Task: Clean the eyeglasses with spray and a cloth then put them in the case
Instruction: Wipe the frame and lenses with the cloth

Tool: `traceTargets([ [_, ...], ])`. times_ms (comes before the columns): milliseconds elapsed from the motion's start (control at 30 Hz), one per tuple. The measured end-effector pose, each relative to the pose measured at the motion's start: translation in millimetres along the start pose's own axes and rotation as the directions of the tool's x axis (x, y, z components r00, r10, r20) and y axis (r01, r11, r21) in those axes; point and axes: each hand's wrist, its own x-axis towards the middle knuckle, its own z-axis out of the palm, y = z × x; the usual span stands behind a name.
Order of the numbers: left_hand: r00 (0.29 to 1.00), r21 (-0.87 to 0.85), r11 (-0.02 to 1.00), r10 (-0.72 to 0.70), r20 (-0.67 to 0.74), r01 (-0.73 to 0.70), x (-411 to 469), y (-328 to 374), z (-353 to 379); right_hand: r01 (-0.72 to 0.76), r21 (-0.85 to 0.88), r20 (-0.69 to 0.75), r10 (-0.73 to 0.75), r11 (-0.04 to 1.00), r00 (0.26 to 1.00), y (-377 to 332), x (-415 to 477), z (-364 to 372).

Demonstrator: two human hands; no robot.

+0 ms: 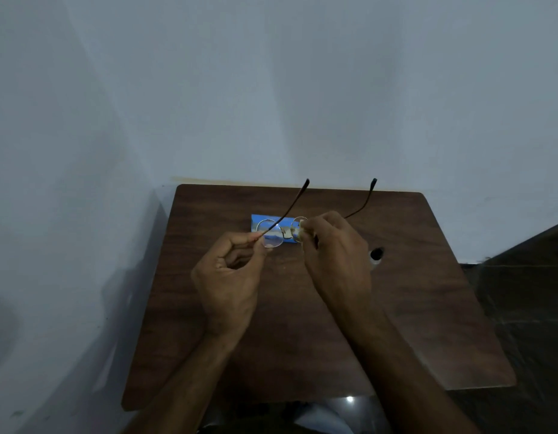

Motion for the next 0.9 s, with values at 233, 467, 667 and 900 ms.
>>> traceTargets([
  [233,0.997,0.091,0.993,0.069,0.026,-0.071,3,-2,-2,0.053,0.033,0.07,-0.056,0.998,0.996,-10,3,-2],
  [467,0.997,0.069,0.995,0.068,0.028,-0.07,5,0,-6,0.008,-0.032,-0.005,-0.008,0.999,1.0,-2,6,-1],
  [667,0.977,0.118,0.972,0.193,0.086,-0.202,14,0,-9,0.101,0.074,-0.019,-0.1,0.992,0.995,-13,8,1],
  [900,0.97,0.075,0.97,0.226,0.085,-0.232,13,0,-6,0.039,-0.029,-0.064,-0.041,0.999,0.997,-4,18,1],
])
